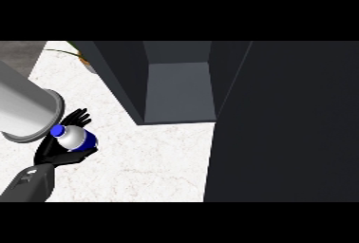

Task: Pick up the bottled water, place it into the cabinet and close the cabinet

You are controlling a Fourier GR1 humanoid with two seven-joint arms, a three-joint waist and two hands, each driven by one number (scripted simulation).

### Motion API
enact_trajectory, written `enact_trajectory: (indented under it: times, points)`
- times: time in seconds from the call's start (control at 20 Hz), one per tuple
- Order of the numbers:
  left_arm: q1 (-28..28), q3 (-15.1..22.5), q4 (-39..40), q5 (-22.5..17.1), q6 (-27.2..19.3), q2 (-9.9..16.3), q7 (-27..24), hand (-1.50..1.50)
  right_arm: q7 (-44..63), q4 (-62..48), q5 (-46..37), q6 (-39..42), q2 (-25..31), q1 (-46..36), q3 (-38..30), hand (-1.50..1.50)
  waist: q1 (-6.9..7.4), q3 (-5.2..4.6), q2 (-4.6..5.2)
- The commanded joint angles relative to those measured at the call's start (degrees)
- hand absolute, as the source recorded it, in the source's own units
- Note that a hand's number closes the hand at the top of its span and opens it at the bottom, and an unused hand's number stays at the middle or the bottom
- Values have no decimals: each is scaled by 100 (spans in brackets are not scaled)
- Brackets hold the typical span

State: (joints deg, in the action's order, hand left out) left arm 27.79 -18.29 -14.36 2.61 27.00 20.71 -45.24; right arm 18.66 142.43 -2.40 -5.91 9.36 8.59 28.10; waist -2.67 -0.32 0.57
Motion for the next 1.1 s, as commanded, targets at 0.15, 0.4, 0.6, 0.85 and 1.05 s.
enact_trajectory:
  times: [0.15, 0.4, 0.6, 0.85, 1.05]
  points:
    - [106, 97, 45, -21, 1127, -42, -497, 150, 529, 616, -256, -161, 3, -216, 35, -150, 71, -2, -19]
    - [46, 743, -545, 701, -168, -358, -1300, 150, 283, 308, 28, -63, 152, -181, -319, -150, 106, 14, -21]
    - [35, 809, -581, 795, -436, -321, -1739, 150, 453, 395, -130, -139, 141, -199, -109, -150, 106, 12, -24]
    - [-250, 617, -992, 520, -1807, -1352, -1622, 150, 425, 396, -90, -229, 159, -131, -171, -150, 230, 29, -71]
    - [-356, 819, -1588, 102, -2651, -2030, -1150, 150, 432, 334, -293, -324, 152, -104, 54, -150, 275, 36, -123]
